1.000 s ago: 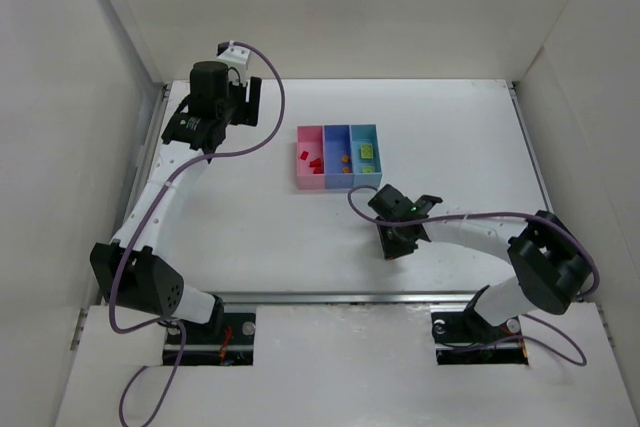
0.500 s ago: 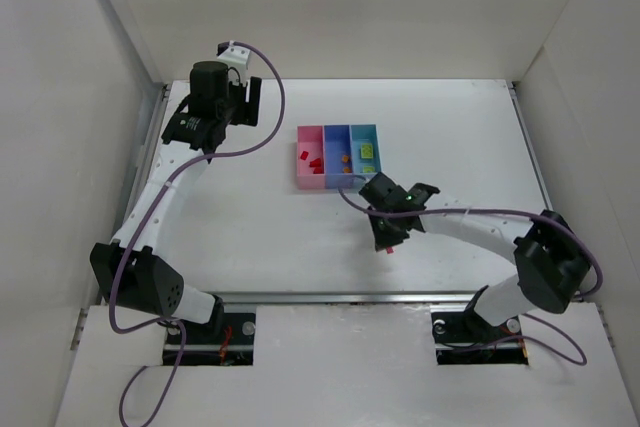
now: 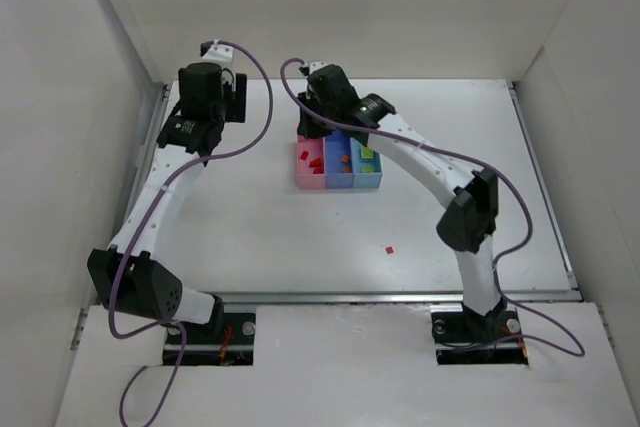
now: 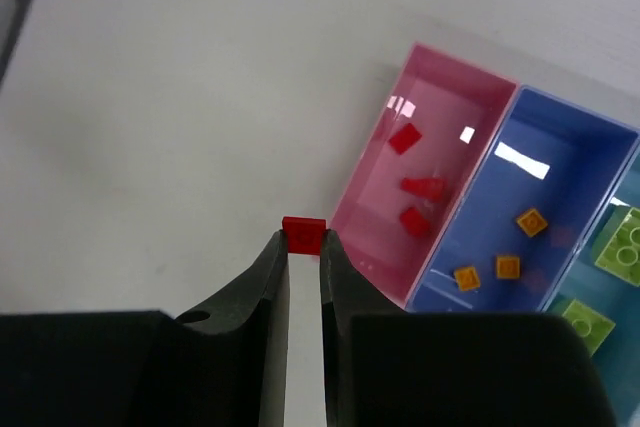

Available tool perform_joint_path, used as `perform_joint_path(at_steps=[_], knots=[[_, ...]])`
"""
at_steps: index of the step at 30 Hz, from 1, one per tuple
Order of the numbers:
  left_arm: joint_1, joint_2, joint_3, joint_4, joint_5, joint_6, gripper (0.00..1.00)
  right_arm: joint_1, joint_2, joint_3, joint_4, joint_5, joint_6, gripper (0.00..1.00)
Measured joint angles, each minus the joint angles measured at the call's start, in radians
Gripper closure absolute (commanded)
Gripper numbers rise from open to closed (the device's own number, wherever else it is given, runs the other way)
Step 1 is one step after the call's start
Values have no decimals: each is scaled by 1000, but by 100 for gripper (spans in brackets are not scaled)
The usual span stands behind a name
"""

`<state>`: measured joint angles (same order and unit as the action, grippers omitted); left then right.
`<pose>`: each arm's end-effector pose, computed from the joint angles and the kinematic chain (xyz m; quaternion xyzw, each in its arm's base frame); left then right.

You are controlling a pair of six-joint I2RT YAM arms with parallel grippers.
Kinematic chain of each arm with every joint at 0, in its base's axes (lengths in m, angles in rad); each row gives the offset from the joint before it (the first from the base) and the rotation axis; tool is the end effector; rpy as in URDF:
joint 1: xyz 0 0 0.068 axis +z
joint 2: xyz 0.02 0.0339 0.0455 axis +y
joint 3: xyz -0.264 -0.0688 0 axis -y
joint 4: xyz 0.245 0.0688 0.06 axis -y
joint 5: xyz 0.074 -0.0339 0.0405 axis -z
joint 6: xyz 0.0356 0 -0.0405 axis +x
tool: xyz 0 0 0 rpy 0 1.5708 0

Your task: Sort the legos into containers by color

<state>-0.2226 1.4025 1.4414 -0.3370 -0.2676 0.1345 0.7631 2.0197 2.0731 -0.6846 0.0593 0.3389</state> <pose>0.3160 -0.0619 0.4114 0.0635 0.7985 0.0813 0.5931 0.3371 0.3195 0.3597 -0.1745 0.8741 0.2144 0.3994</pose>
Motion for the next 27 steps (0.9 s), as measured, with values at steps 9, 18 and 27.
perform_joint_path(at_steps=[9,18,27], knots=[[27,-43,-15,14,-61,-2,24,-48,287,209,-87,25,-48,100],[27,-43,-21,16,-47,-2,24,-64,285,173,-66,-27,-64,57],[27,-44,-22,17,-34,-2,24,-64,282,132,-92,-16,-80,39]])
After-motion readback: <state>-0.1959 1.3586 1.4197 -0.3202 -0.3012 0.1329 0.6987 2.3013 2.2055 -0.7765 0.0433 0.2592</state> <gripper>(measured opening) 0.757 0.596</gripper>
